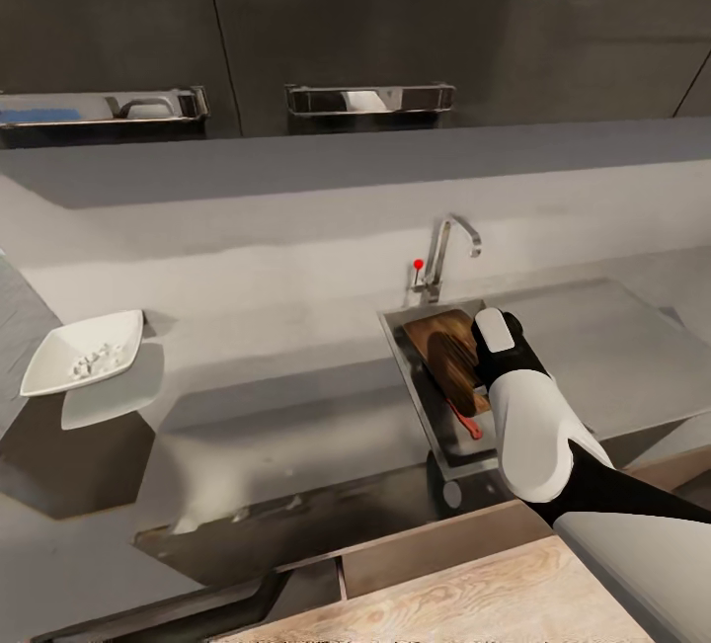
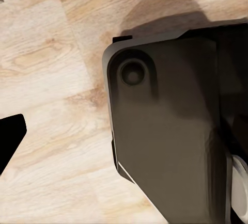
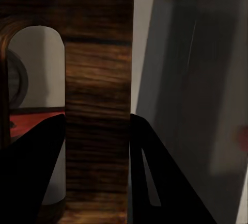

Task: In the kitchen, take the Vidalia onion out of the sink, dice it on the chopping board with the paring knife, put the diced onion into the bowl on the countertop, then place both the paring knife and the chopping board into the sink.

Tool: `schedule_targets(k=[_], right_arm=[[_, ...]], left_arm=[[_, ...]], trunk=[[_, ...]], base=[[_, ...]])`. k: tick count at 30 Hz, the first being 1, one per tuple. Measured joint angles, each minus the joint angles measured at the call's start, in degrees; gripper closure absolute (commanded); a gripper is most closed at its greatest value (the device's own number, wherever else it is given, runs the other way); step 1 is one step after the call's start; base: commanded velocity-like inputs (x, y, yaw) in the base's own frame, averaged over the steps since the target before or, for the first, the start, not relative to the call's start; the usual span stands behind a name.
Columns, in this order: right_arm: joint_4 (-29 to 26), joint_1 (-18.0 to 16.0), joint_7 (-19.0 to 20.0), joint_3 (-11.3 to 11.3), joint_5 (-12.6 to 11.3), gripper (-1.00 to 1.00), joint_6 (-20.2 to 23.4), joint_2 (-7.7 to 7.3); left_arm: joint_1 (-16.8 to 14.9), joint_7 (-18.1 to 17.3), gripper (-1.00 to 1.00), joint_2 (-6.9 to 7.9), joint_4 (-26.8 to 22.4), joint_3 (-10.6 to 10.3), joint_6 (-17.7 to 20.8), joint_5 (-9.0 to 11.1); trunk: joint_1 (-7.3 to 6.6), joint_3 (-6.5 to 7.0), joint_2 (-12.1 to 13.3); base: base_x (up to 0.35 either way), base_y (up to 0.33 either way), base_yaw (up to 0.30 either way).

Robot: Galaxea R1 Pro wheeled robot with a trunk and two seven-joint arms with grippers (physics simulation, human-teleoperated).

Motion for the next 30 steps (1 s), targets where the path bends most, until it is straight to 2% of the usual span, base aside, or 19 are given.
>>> schedule_targets(k=[30], right_arm=[[0.0,0.09,0.46,-0.04,0.18,1.0,-0.03,0.0]], left_arm=[[-0.02,0.0,-1.0,0.0,0.0,-0.04,0.0,0.0]], trunk=[[0.0,-2.77,0.0]], base=[[0.0,-0.001,0.0]])
